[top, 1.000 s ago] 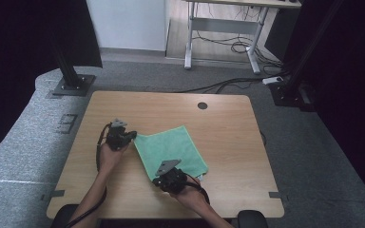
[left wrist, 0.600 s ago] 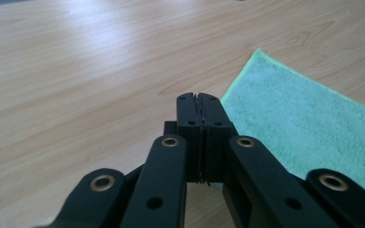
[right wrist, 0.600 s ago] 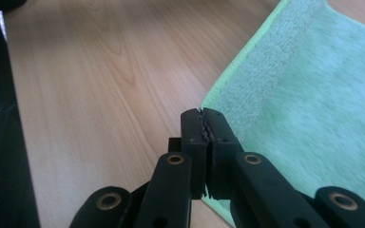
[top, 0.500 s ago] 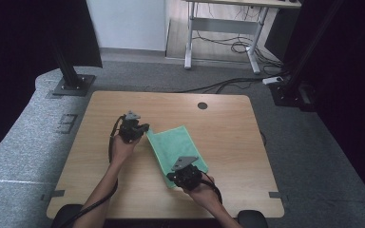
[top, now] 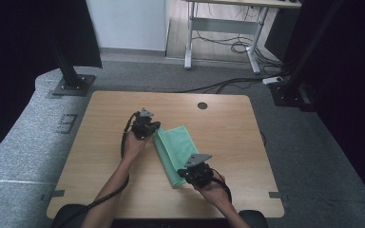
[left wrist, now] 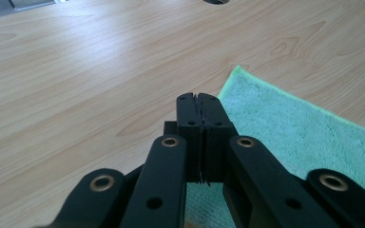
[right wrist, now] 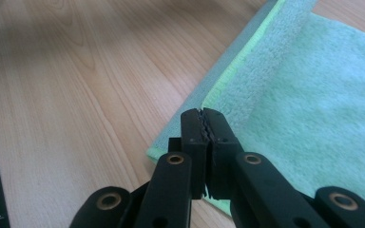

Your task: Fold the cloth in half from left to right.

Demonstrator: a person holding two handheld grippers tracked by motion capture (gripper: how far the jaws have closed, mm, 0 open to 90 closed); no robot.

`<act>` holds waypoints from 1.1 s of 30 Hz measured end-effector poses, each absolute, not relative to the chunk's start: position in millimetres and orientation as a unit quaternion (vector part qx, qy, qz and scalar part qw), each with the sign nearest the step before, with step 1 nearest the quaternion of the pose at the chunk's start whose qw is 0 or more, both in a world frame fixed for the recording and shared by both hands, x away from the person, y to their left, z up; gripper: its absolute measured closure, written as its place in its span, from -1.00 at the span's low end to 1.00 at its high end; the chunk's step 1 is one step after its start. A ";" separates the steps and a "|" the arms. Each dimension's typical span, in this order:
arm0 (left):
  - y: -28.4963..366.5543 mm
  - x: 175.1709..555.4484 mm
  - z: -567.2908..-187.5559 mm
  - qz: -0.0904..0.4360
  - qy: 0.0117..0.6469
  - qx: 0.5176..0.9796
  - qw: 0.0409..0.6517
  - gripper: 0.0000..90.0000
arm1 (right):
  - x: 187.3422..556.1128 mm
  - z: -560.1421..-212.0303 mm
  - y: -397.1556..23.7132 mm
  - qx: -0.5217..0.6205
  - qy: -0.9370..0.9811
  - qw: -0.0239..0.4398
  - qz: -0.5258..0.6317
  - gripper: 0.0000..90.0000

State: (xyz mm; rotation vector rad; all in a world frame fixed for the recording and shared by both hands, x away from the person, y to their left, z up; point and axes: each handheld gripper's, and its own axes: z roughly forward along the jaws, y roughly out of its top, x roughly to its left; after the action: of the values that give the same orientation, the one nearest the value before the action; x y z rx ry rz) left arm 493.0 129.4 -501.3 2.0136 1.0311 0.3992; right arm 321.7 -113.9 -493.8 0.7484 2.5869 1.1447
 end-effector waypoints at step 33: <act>68.0 518.9 -517.5 0.137 0.397 0.812 0.406 0.95 | 334.3 -504.0 -162.1 0.306 0.869 0.122 0.371 0.93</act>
State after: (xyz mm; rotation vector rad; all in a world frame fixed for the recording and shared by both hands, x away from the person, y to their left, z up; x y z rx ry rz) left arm 518.9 68.0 -517.5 2.0487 1.0004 0.3463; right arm 334.3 -162.1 -504.0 0.8925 2.5353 1.0815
